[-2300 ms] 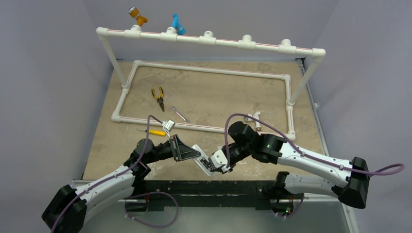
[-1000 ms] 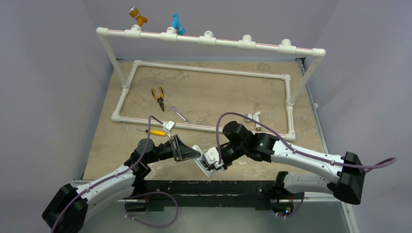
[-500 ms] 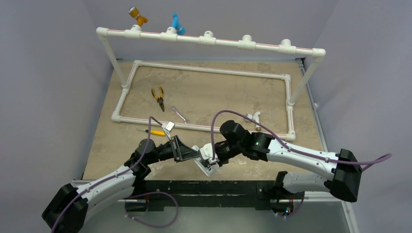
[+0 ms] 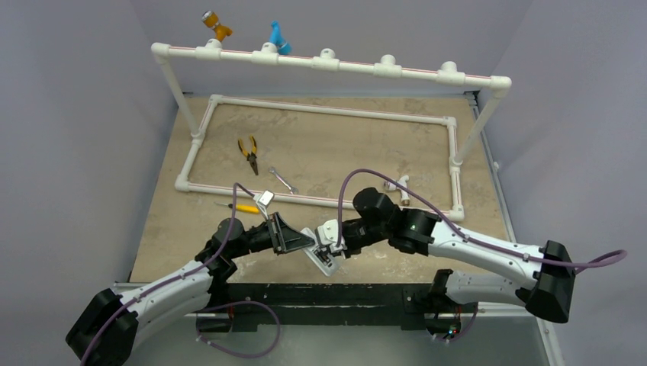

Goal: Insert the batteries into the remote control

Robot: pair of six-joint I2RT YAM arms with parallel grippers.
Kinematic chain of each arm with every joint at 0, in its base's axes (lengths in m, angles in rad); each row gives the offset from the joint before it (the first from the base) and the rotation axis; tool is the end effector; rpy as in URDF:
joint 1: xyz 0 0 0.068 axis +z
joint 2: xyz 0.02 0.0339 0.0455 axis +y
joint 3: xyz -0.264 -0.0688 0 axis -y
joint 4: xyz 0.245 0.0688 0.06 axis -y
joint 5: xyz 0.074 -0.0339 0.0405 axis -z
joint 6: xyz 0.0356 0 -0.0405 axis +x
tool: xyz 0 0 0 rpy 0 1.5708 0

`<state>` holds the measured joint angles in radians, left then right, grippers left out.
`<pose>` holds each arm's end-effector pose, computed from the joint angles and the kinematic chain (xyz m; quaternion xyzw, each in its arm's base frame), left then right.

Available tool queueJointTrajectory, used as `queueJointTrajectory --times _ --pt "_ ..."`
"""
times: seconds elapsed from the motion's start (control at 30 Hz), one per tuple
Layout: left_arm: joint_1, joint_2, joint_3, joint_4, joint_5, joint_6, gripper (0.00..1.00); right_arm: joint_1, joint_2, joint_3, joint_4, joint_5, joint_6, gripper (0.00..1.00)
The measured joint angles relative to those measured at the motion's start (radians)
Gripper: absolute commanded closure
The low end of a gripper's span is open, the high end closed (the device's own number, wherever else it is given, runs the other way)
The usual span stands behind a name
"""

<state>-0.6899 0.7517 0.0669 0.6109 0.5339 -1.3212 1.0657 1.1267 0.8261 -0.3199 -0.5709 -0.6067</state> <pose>0.1113 -0.1153 0.1776 -0.0488 0.7276 -0.6578 0.1884 0.1007 0.2219 0.2762 -0.7195 0.4763 0.3437 0.3705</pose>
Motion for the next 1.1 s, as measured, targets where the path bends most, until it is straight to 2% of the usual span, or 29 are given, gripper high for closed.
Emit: queueJointTrajectory --times 0.17,0.33,0.6,0.83,1.1 --pt "0.000 -0.006 0.000 -0.011 -0.006 0.007 1.00 0.000 -0.127 -0.040 0.081 0.101 0.063 0.66" --pt "0.000 -0.011 0.000 -0.031 -0.008 0.019 1.00 -0.016 -0.194 -0.098 0.136 0.242 0.113 0.65" --pt "0.000 -0.069 0.000 -0.094 -0.012 0.036 1.00 -0.227 -0.087 -0.123 0.148 0.491 0.326 0.60" --pt "0.000 -0.132 0.000 -0.172 -0.018 0.061 1.00 -0.241 -0.054 -0.161 0.146 0.636 0.629 0.53" --pt "-0.001 -0.117 0.008 -0.214 -0.018 0.077 1.00 -0.244 0.035 -0.177 0.056 0.797 0.891 0.54"
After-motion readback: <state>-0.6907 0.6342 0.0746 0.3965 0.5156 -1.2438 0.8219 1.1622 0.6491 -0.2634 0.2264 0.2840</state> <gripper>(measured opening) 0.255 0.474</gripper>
